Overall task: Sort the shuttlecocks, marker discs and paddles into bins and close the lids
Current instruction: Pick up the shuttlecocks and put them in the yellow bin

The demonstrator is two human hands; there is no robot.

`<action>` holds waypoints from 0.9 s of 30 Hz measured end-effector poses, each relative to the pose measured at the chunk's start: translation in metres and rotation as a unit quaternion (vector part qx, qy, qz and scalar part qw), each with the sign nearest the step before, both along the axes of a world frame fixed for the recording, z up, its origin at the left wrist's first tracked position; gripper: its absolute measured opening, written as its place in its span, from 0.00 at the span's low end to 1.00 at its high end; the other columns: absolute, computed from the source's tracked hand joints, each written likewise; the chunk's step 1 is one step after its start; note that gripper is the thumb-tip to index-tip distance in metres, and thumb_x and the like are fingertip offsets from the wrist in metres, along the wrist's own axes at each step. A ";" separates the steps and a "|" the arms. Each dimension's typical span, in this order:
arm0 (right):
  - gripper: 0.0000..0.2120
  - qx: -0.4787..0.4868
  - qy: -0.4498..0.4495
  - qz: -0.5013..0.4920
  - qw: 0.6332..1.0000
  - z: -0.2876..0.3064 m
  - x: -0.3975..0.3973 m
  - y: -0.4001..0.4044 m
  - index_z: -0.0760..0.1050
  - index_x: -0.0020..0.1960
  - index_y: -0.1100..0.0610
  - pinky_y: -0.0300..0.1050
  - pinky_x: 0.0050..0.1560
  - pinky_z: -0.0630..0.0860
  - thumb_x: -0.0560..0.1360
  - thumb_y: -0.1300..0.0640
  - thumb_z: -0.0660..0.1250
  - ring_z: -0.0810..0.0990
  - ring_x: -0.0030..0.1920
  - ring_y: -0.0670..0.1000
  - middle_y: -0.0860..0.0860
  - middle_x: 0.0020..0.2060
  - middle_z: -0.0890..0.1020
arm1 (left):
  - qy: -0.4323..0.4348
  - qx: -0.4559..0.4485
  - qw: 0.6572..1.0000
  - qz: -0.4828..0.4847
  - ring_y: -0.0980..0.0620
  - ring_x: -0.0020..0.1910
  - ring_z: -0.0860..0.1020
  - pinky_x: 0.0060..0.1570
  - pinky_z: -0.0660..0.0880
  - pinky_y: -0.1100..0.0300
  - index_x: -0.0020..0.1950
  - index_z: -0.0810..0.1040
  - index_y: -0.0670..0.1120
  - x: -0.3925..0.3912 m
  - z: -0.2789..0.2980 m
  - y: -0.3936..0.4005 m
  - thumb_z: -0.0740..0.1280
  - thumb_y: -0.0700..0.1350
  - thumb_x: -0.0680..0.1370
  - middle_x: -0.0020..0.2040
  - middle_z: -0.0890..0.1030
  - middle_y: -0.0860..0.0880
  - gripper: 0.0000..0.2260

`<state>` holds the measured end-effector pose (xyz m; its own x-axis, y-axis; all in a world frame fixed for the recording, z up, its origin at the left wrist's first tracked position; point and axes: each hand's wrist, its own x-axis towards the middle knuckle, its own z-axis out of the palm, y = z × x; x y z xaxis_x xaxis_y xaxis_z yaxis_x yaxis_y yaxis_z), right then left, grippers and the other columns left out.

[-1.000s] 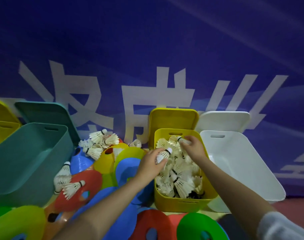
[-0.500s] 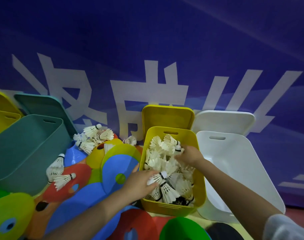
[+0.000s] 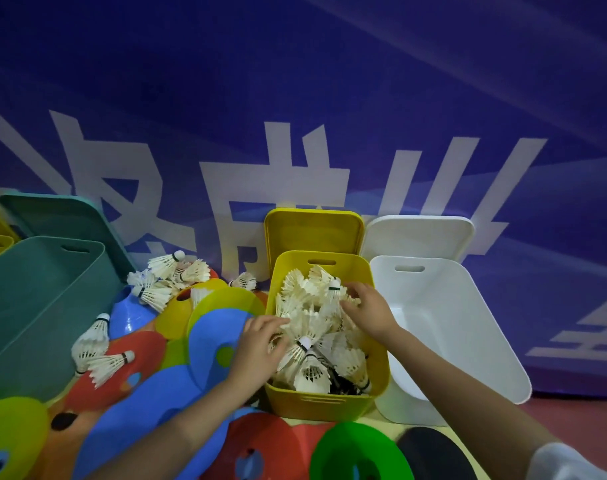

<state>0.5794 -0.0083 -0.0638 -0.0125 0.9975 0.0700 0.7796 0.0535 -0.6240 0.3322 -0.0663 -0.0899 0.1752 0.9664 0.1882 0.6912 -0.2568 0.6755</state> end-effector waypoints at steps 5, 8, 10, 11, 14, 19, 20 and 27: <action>0.14 0.046 0.085 0.008 0.995 0.014 -0.048 -0.010 0.76 0.62 0.54 0.45 0.53 0.75 0.76 0.56 0.65 0.78 0.50 0.47 0.50 0.49 0.81 | -0.104 -0.025 0.988 0.113 0.51 0.63 0.70 0.61 0.67 0.57 0.64 0.75 0.48 -0.039 0.000 0.000 0.63 0.42 0.80 0.60 0.74 0.50 0.13; 0.13 0.039 0.152 0.045 0.987 0.019 -0.097 -0.015 0.77 0.60 0.55 0.42 0.51 0.75 0.76 0.58 0.65 0.78 0.48 0.46 0.49 0.47 0.81 | -0.118 -0.034 0.980 0.154 0.49 0.61 0.72 0.60 0.70 0.55 0.66 0.73 0.47 -0.080 -0.009 -0.003 0.62 0.40 0.80 0.60 0.73 0.48 0.15; 0.12 0.023 0.177 0.074 0.981 0.019 -0.130 -0.016 0.77 0.59 0.55 0.42 0.51 0.75 0.76 0.59 0.65 0.78 0.48 0.45 0.48 0.46 0.80 | -0.118 -0.036 0.975 0.183 0.49 0.59 0.74 0.58 0.72 0.53 0.67 0.72 0.47 -0.111 -0.013 -0.007 0.62 0.40 0.80 0.60 0.73 0.48 0.16; 0.12 0.013 0.180 0.088 0.980 0.018 -0.146 -0.015 0.77 0.59 0.55 0.42 0.50 0.75 0.76 0.59 0.65 0.78 0.48 0.46 0.48 0.46 0.80 | -0.113 -0.039 0.973 0.197 0.49 0.58 0.74 0.58 0.73 0.52 0.67 0.72 0.47 -0.127 -0.015 -0.009 0.62 0.40 0.80 0.60 0.73 0.47 0.16; 0.13 -0.012 0.179 0.125 0.976 0.016 -0.192 -0.010 0.76 0.60 0.56 0.42 0.47 0.76 0.76 0.59 0.64 0.78 0.44 0.47 0.48 0.44 0.80 | -0.069 -0.047 0.965 0.249 0.46 0.58 0.75 0.58 0.73 0.47 0.67 0.72 0.47 -0.178 -0.022 -0.014 0.64 0.40 0.78 0.61 0.74 0.45 0.17; 0.14 -0.024 0.116 0.135 0.984 0.006 -0.254 0.018 0.76 0.61 0.55 0.41 0.47 0.72 0.76 0.56 0.65 0.78 0.49 0.50 0.51 0.49 0.80 | 0.007 -0.123 0.934 0.336 0.38 0.60 0.73 0.61 0.70 0.48 0.66 0.73 0.42 -0.253 -0.034 -0.019 0.68 0.40 0.74 0.60 0.75 0.38 0.20; 0.15 -0.021 0.099 0.135 0.986 0.004 -0.264 0.025 0.75 0.62 0.56 0.43 0.50 0.72 0.76 0.56 0.65 0.78 0.52 0.51 0.53 0.51 0.80 | 0.027 -0.138 0.932 0.333 0.37 0.60 0.73 0.60 0.70 0.49 0.66 0.74 0.42 -0.265 -0.036 -0.019 0.69 0.41 0.74 0.60 0.76 0.37 0.21; 0.24 -0.035 -0.092 0.118 0.988 -0.019 -0.312 0.079 0.69 0.67 0.57 0.50 0.61 0.69 0.75 0.46 0.64 0.70 0.64 0.57 0.57 0.63 0.73 | 0.093 -0.162 0.955 0.230 0.43 0.63 0.70 0.64 0.67 0.54 0.67 0.73 0.46 -0.308 -0.037 0.005 0.65 0.46 0.75 0.63 0.74 0.43 0.21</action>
<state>0.2678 0.0705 -0.0829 -0.2506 0.9678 -0.0250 0.8513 0.2080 -0.4817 0.0237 -0.0614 -0.1269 -0.2816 0.9511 -0.1269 0.7962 0.3054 0.5222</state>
